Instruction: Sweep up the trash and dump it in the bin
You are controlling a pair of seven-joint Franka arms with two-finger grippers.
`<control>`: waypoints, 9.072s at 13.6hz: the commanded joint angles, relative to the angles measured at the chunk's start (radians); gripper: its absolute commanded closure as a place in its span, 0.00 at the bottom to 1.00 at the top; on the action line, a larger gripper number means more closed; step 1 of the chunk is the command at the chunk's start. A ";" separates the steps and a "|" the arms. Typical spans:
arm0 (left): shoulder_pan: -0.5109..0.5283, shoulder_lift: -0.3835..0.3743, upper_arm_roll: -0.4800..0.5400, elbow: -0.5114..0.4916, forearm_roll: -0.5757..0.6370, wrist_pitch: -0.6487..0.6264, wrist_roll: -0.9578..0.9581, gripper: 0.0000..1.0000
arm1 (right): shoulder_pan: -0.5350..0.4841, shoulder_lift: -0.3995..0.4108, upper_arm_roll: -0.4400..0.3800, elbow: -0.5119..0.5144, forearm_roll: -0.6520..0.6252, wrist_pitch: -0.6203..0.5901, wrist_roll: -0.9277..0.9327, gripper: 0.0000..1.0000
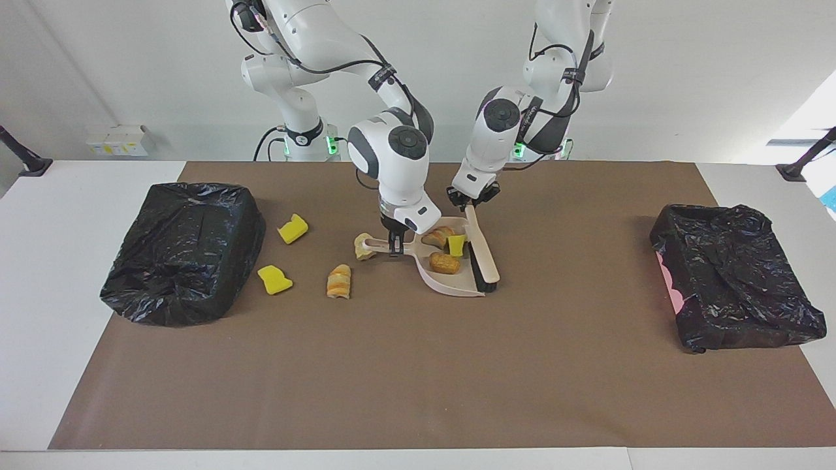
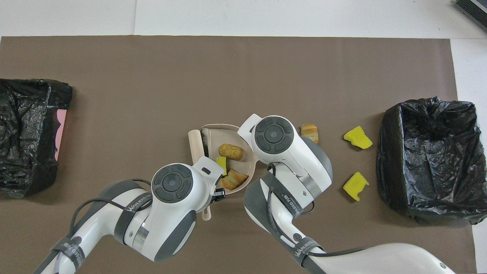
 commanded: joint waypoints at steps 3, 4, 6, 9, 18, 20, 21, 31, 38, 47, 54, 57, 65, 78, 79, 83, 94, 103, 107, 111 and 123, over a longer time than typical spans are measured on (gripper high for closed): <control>0.012 -0.052 0.001 0.012 0.039 -0.100 0.003 1.00 | -0.022 -0.003 0.012 -0.015 -0.018 0.018 0.009 1.00; 0.011 -0.064 -0.001 0.006 0.040 -0.097 0.003 1.00 | -0.025 -0.004 0.012 -0.007 -0.018 0.012 0.007 1.00; 0.001 -0.078 -0.004 -0.014 0.040 -0.086 0.000 1.00 | -0.057 -0.015 0.013 0.013 -0.010 -0.003 0.001 1.00; -0.018 -0.130 -0.010 -0.083 0.040 -0.047 -0.009 1.00 | -0.097 -0.041 0.013 0.047 -0.005 -0.066 -0.008 1.00; -0.111 -0.333 -0.203 -0.271 -0.127 0.056 -0.149 1.00 | -0.411 -0.087 0.010 0.204 0.096 -0.292 -0.353 1.00; -0.124 -0.363 -0.226 -0.310 -0.185 0.058 -0.134 1.00 | -0.509 -0.099 0.010 0.214 0.094 -0.306 -0.445 1.00; -0.143 -0.383 -0.226 -0.330 -0.223 0.061 -0.118 1.00 | -0.543 -0.111 0.008 0.215 0.093 -0.306 -0.469 1.00; -0.140 -0.341 -0.232 -0.344 -0.293 0.144 -0.010 1.00 | -0.831 -0.214 -0.001 0.200 -0.116 -0.353 -0.693 1.00; -0.121 -0.319 -0.226 -0.331 -0.293 0.101 0.061 0.28 | -0.907 -0.249 -0.001 0.160 -0.464 -0.336 -0.721 1.00; -0.057 -0.174 -0.047 -0.018 -0.017 -0.014 0.168 0.00 | -0.930 -0.371 -0.002 -0.022 -0.593 -0.260 -0.591 1.00; -0.058 -0.123 0.284 0.369 0.132 -0.266 0.510 0.00 | -0.890 -0.401 0.002 0.002 -0.513 -0.246 -0.628 1.00; -0.055 -0.107 0.399 0.543 0.161 -0.394 0.662 0.00 | -0.823 -0.398 0.004 0.005 -0.380 -0.247 -0.617 1.00; 0.061 0.000 0.404 0.819 0.157 -0.617 0.750 0.00 | -0.591 -0.386 0.004 -0.013 -0.122 -0.293 -0.365 1.00; 0.132 -0.031 0.349 0.799 0.143 -0.626 0.738 0.00 | -0.243 -0.167 0.004 0.016 0.101 -0.108 0.691 1.00; 0.126 -0.035 0.352 0.789 0.143 -0.629 0.738 0.00 | -0.225 -0.136 0.004 0.045 0.101 -0.100 0.745 1.00; 0.029 -0.040 0.444 0.785 0.144 -0.628 0.735 0.00 | -0.155 -0.026 0.004 0.148 0.172 -0.094 1.033 1.00; 0.046 -0.043 0.469 0.776 0.145 -0.628 0.713 0.00 | 0.113 0.309 -0.001 0.436 0.179 0.006 1.733 0.71; 0.044 -0.046 0.465 0.764 0.143 -0.570 0.713 0.00 | 0.078 0.146 0.005 0.361 0.156 -0.101 1.712 0.00; 0.029 -0.031 0.456 0.724 0.141 -0.509 0.712 0.00 | 0.104 -0.041 0.015 0.136 0.199 -0.111 1.721 0.00; 0.027 -0.020 0.380 0.608 0.143 -0.345 0.655 0.00 | 0.187 -0.153 0.018 -0.036 0.231 -0.095 1.753 0.00; 0.001 0.265 0.056 0.433 0.351 0.054 0.207 0.00 | 0.405 -0.208 0.019 -0.340 0.381 0.104 1.856 0.00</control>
